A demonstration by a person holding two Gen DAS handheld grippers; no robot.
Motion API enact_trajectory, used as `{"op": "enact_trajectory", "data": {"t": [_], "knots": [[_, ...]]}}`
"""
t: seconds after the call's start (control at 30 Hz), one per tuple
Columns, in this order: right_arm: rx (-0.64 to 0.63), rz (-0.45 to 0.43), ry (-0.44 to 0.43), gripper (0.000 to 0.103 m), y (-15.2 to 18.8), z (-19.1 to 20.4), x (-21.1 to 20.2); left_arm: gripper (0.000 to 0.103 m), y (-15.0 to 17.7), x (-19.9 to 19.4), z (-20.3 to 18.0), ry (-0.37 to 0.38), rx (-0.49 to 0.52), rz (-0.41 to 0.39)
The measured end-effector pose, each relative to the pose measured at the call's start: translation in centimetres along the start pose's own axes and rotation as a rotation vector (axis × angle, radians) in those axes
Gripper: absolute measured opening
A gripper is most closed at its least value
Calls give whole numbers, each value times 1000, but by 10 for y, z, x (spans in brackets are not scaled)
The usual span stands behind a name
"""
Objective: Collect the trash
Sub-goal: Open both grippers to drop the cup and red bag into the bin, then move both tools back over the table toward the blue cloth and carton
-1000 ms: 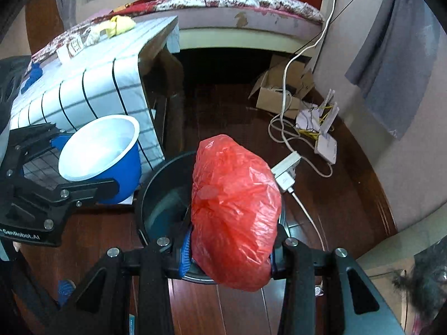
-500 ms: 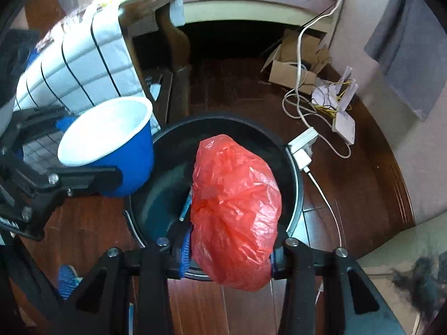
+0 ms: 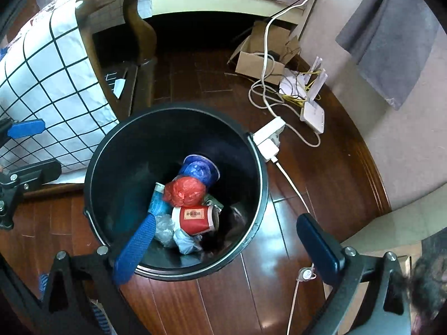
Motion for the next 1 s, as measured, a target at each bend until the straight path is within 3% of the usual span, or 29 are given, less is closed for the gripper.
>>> {"op": "enact_trajectory", "data": {"t": [0.47,1.0], "knots": [[-27,-39,-8,102,-6,17,-22,100,-13,-32,8,-31,-13,-51],[-21,-169,-34,102,-46,54,-73,102,-27,-91,37,-110,-50,-149]]}}
Point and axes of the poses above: each gripper's, at about its wrist camera, not at the fingertips, and x roughly the way its jaws point, z to its left, y to its underside, the point moved 10 cm from there along x, roughly the way its jaws point, and after that the axes turned 8 degrees about -z, right-handed, at the moved point
